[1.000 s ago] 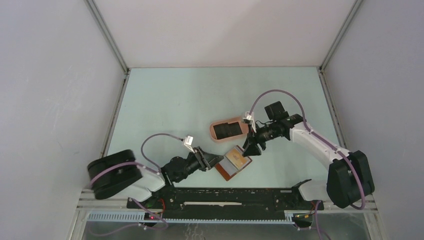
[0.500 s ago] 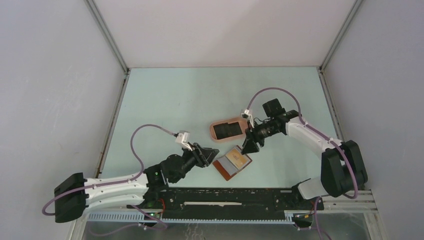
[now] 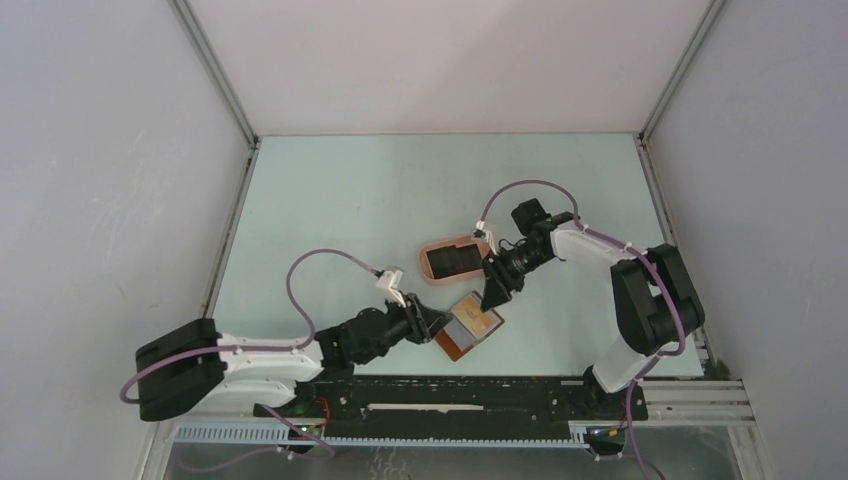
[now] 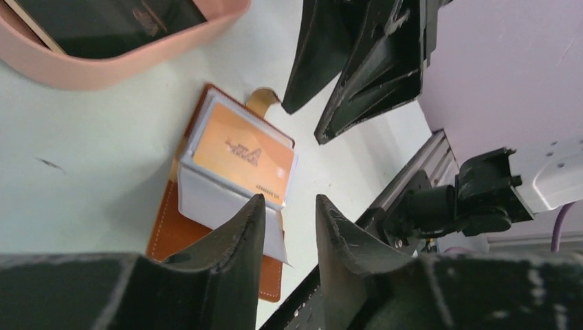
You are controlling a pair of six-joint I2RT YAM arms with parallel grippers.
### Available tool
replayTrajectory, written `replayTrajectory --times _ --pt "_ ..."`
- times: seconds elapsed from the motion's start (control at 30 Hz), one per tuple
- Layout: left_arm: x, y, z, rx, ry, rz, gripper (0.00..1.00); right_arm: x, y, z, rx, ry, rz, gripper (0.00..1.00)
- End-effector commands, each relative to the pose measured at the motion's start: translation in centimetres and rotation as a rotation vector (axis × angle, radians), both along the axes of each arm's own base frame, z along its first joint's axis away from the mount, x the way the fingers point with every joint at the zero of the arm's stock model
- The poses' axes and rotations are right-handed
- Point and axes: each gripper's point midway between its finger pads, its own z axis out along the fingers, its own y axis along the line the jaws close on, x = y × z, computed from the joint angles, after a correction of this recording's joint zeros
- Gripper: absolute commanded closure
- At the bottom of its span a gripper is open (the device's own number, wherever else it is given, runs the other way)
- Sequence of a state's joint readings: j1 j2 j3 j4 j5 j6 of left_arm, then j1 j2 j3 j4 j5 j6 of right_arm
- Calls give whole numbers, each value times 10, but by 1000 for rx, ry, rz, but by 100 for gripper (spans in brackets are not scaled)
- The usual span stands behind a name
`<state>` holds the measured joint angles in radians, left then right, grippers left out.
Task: Put the credit cards into the card holder
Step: Insert the credit card into the card holder, then turn over the card slot in the card holder.
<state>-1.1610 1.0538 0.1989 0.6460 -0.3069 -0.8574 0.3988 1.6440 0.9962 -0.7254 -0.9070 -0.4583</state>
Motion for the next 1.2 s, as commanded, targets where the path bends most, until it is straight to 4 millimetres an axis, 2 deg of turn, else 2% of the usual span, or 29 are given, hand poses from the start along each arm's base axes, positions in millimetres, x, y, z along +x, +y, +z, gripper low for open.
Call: replayTrajectory --times 0.0,0.13,0.33,0.57,0.93,1.17 --pt "-3 -34 26 -98 12 -84 65 6 0 -6 -68 10 -9 44" --pt "-5 -42 6 -64 69 -98 72 6 -2 -17 -115 46 -8 46" --pt "-3 -51 -19 12 127 -101 74 2 0 -26 -146 66 10 47" --pt "-4 -47 -48 93 194 -79 76 0 2 -29 -156 97 19 49" --pt "-4 -51 -67 122 250 -71 76 -4 4 -33 -159 164 17 52" --pt "-4 -49 -71 120 262 -64 76 -4 7 -28 -137 181 22 58"
